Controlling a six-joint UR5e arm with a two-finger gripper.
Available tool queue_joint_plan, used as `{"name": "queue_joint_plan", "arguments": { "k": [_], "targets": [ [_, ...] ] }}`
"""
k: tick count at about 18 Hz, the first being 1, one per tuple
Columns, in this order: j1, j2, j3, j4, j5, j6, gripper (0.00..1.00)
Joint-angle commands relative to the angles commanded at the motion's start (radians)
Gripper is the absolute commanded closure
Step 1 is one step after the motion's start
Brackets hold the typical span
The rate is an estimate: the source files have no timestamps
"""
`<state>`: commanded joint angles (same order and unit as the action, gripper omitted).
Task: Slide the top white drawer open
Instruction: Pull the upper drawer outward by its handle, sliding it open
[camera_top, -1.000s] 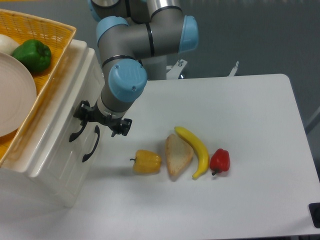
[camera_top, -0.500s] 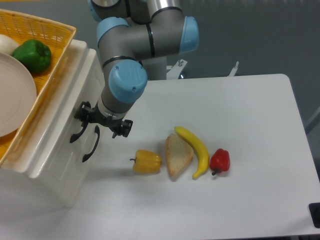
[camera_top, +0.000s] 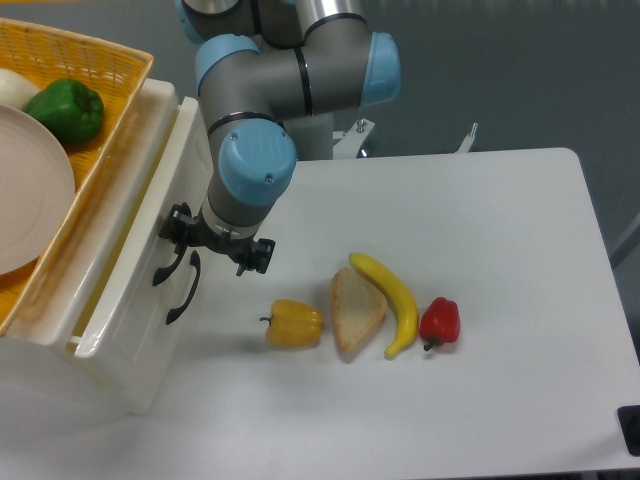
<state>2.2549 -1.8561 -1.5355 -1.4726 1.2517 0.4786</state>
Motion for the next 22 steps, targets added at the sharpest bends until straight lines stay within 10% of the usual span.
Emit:
{"name": "queue_joint_plan", "arguments": {
  "k": [22],
  "targets": [
    [0.066,-0.02,0.048,-0.003,0.02,0.061,0.0]
  ]
}}
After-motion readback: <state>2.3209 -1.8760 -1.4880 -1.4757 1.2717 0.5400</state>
